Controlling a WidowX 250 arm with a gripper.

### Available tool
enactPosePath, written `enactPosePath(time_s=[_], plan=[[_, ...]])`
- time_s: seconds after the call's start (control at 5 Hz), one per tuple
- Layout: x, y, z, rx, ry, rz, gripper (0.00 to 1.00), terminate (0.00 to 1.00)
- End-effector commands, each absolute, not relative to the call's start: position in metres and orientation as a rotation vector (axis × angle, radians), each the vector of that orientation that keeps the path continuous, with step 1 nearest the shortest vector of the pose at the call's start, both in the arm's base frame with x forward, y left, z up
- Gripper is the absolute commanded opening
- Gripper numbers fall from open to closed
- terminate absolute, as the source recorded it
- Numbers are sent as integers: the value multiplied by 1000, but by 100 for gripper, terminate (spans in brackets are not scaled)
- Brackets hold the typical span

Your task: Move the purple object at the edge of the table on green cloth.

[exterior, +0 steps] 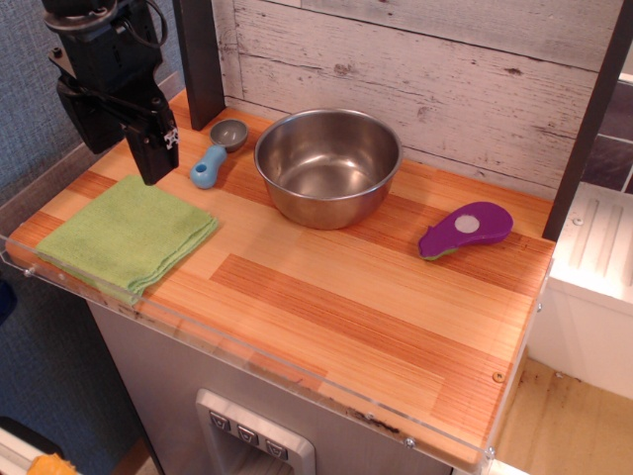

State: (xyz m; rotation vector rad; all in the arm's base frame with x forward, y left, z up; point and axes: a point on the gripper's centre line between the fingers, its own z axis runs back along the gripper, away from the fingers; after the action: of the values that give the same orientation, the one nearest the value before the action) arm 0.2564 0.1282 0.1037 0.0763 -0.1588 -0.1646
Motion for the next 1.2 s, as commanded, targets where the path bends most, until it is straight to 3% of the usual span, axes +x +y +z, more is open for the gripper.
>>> enactPosePath(time_s=[0.0, 0.6, 1.0], plan=[[256, 128, 104, 76, -159, -165, 100, 0], [295, -11, 126, 110, -253, -429, 100, 0], [343, -53, 105, 88, -253, -442, 100, 0]])
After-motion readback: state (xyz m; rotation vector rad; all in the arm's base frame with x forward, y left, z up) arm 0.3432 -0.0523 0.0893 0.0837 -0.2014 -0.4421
